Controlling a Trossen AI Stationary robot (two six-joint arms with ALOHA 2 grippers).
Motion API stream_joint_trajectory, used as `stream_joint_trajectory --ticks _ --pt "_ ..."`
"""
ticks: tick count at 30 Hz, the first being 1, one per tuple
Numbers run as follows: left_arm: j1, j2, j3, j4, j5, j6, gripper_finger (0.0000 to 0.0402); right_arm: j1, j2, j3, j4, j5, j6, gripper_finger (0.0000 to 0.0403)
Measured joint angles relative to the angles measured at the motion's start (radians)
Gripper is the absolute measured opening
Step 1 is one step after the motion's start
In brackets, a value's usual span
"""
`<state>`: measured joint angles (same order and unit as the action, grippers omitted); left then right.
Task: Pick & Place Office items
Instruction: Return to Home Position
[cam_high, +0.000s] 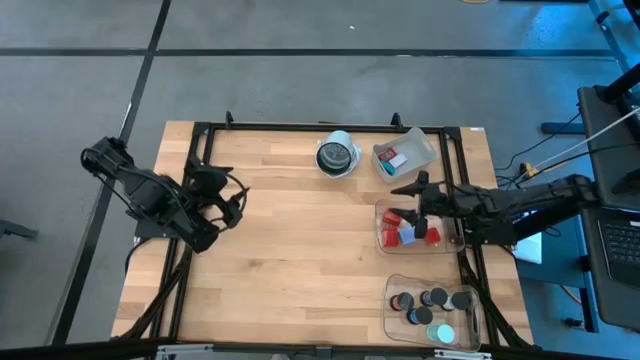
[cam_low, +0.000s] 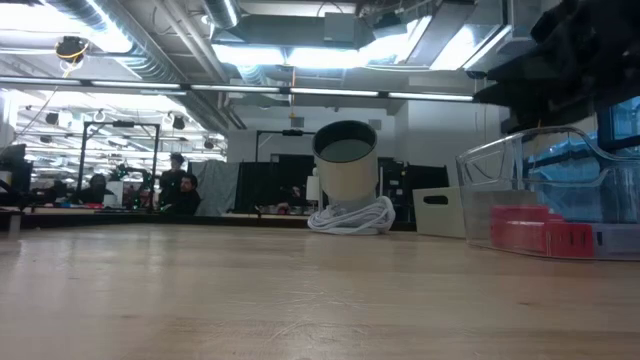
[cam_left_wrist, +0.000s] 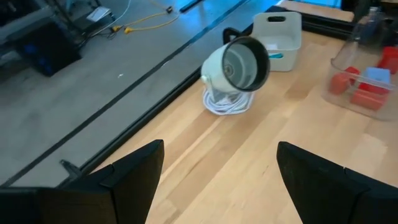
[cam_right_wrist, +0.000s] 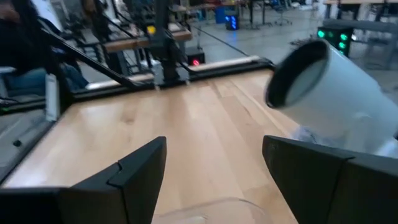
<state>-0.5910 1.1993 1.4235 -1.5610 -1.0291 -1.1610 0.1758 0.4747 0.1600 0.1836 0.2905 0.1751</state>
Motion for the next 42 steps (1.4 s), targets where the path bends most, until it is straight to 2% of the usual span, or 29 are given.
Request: stream_joint_trajectory --ticks 7,15,19,23,27,29,31,33,38,42 --pt "-0.004 -0.041 0.0 -0.01 0.005 -0.011 0.031 -0.104 0.002 -0.001 -0.071 -0.103 0.025 0.0269" --pt "-0.004 -0.075 0.0 -0.01 0.0 0.004 0.031 -0.135 0.002 -0.148 0.113 -0.126 0.044 0.0269" --pt "-0.004 -0.088 -0.004 -0.009 -0.02 0.023 0.031 -0.136 0.002 -0.145 0.125 -0.126 0.02 0.0269" --pt "-0.002 -0.16 -0.064 -0.008 -0.051 0.018 0.031 -0.136 0.002 -0.145 0.123 -0.118 -0.009 0.0269" --pt "-0.006 -0.306 -0.209 0.014 -0.064 -0.068 0.031 -0.136 0.003 -0.145 0.095 -0.057 -0.015 0.0269" --pt "-0.017 -0.394 -0.316 0.106 -0.064 -0.068 0.031 -0.136 0.003 -0.145 0.08 -0.017 -0.005 0.0269" --pt "-0.027 -0.481 -0.429 0.264 -0.062 -0.004 0.031 -0.136 0.003 -0.145 0.074 0.02 -0.004 0.0269" --pt "-0.031 -0.564 -0.542 0.458 -0.048 0.115 0.031 -0.136 0.003 -0.145 0.07 0.056 -0.003 0.0269" --pt "0.0 -0.767 -0.795 0.909 0.065 0.438 0.031 -0.136 0.003 -0.144 0.068 0.177 -0.003 0.0269" --pt "0.072 -0.947 -0.954 1.176 0.185 0.641 0.031 -0.136 0.003 -0.144 0.059 0.259 0.0 0.0269"
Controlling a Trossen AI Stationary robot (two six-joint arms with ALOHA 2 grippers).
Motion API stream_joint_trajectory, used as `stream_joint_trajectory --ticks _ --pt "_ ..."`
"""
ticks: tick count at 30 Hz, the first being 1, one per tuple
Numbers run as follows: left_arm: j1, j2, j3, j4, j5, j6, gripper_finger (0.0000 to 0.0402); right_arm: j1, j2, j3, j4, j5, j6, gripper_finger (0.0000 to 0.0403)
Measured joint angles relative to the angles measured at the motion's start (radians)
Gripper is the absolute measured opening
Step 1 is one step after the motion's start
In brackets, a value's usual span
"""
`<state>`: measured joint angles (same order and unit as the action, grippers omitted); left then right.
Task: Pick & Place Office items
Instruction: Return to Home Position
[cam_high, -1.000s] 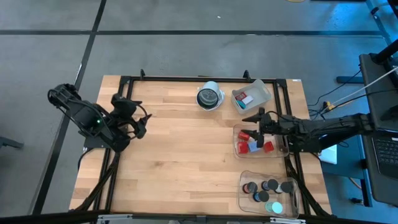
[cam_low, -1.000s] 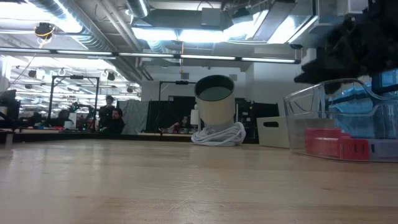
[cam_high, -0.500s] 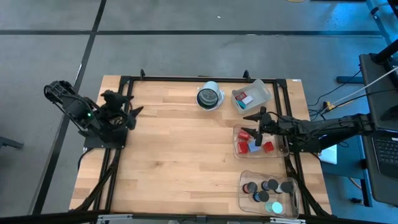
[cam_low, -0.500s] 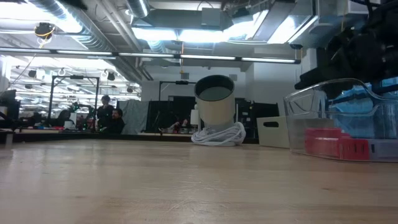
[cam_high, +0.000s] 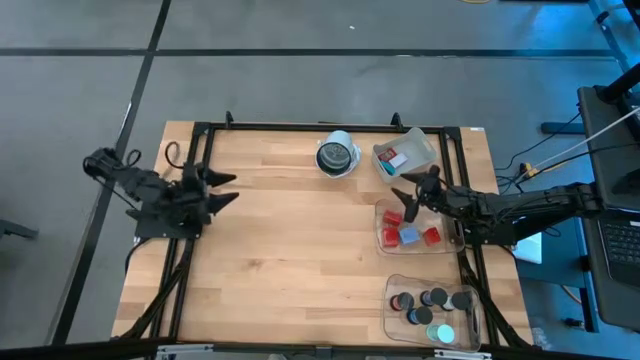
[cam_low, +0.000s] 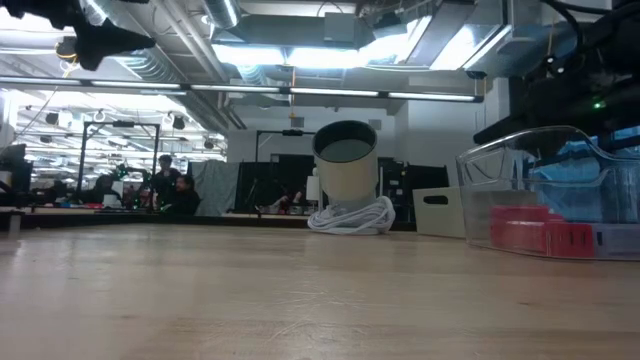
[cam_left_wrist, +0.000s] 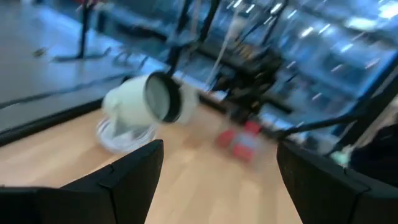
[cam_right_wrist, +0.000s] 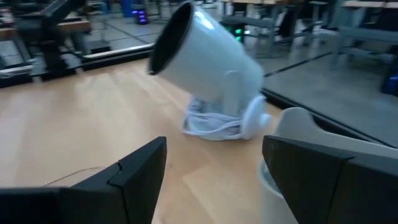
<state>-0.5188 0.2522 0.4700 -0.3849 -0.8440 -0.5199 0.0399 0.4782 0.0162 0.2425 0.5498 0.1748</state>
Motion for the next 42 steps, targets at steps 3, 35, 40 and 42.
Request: stream_joint_trajectory --ticks 3,35,40,42 --pt "0.078 -0.13 -0.082 0.135 0.118 0.121 0.031 0.0 0.0 0.0 0.0 0.055 0.0 0.0269" --pt "0.58 -0.215 -0.459 0.596 0.46 0.445 0.031 0.0 0.001 0.001 -0.14 0.248 0.131 0.0269" --pt "0.58 -0.215 -0.459 0.473 0.203 0.432 0.031 0.0 0.001 0.001 -0.147 0.287 0.129 0.0266" --pt "0.58 -0.214 -0.459 0.453 0.148 0.406 0.031 0.0 0.001 0.001 -0.15 0.297 0.099 0.0262"
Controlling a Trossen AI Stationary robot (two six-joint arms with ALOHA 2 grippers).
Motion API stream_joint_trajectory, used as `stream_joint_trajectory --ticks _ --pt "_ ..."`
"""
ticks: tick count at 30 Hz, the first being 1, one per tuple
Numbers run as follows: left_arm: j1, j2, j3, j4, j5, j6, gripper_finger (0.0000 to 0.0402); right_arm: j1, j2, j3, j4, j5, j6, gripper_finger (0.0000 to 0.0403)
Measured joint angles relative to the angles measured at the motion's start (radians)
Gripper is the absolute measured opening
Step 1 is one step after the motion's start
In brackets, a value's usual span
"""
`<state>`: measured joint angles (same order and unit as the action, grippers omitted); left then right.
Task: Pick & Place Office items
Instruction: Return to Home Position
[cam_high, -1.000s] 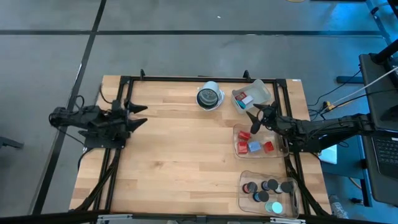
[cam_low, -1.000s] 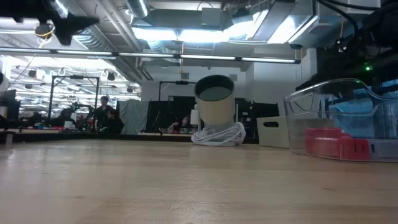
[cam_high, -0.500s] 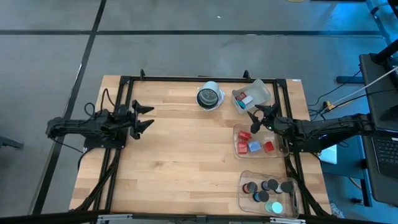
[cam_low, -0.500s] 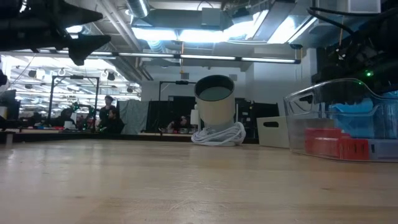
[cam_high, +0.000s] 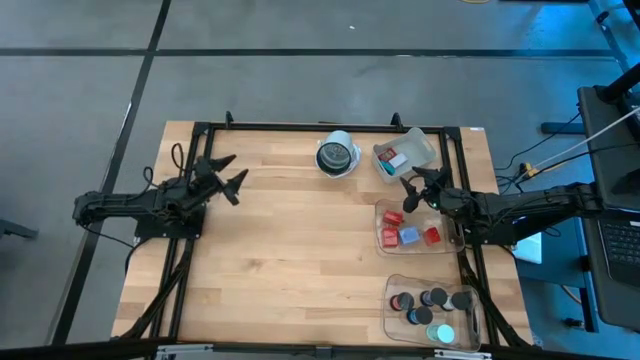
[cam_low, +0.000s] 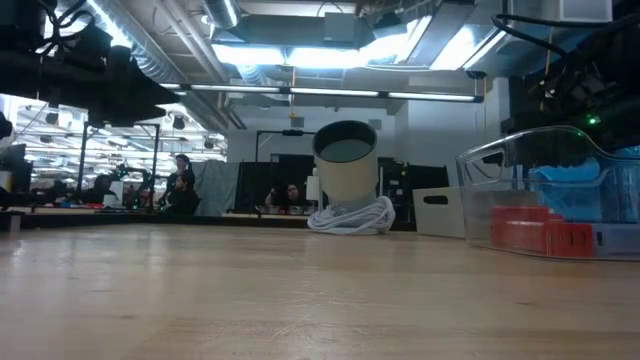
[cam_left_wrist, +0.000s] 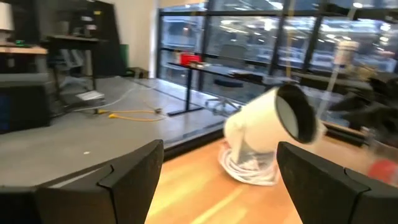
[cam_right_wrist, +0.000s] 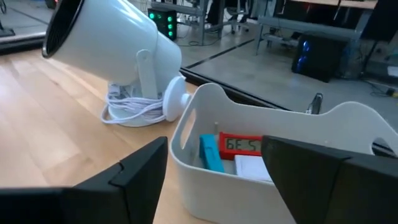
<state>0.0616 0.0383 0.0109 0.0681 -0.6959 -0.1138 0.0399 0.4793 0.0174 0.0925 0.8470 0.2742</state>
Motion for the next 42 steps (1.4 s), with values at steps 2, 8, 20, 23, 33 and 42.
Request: stream_joint_trajectory --ticks 2,8,20,23,33,42 --pt "0.0 0.004 0.0 0.006 -0.028 -0.003 0.031 0.0 0.0 0.0 0.0 -0.003 -0.02 0.0259" --pt "0.0 0.003 0.0 0.003 -0.043 -0.003 0.031 0.0 0.0 0.0 0.0 -0.109 -0.004 0.0256" --pt "0.0 0.003 0.0 0.003 -0.043 -0.003 0.031 0.0 0.0 0.0 0.0 -0.323 -0.001 0.0256" --pt "0.0 0.003 0.0 0.003 -0.043 -0.003 0.031 0.0 0.0 0.0 0.0 -0.349 -0.001 0.0256" --pt "0.0 0.003 0.0 0.003 -0.043 -0.004 0.031 0.0 0.0 0.0 0.0 -0.35 -0.002 0.0256" --pt "0.0 0.003 0.0 0.003 -0.043 -0.004 0.031 0.0 0.0 0.0 0.0 -0.35 -0.002 0.0256"
